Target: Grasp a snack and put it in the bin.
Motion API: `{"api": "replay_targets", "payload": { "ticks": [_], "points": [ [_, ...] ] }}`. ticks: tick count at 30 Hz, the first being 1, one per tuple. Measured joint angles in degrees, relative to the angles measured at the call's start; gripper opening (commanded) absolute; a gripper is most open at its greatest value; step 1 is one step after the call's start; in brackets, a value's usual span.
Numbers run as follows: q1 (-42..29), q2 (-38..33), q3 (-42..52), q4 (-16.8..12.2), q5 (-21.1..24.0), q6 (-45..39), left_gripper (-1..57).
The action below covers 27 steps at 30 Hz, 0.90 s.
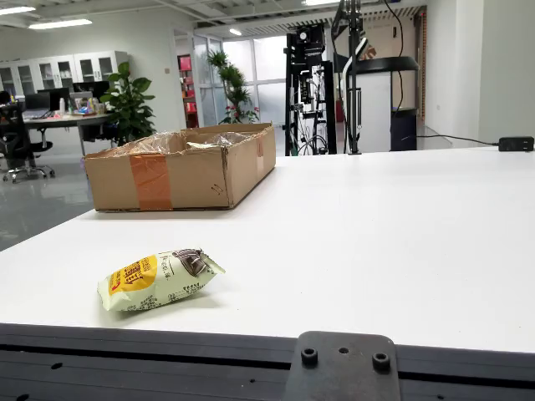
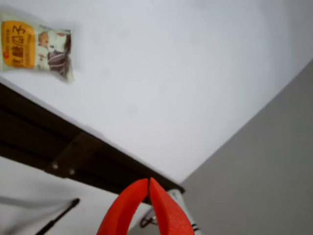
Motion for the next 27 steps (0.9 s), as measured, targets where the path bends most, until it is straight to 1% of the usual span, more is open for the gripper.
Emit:
{"api": "replay_targets", "payload": {
  "ticks": [10,18,22,27],
  "points": [
    [1.52,0.00,0.00,0.02,-0.03,-12.90,-0.3],
    [2.16,0.00,0.00,0.34,1.89,-22.30,0.7],
    [2.14,0.00,0.00,1.52,3.47,-28.87,4.4],
    [1.73,0.00,0.00,3.26,5.91,-36.85,12.0]
  ]
}}
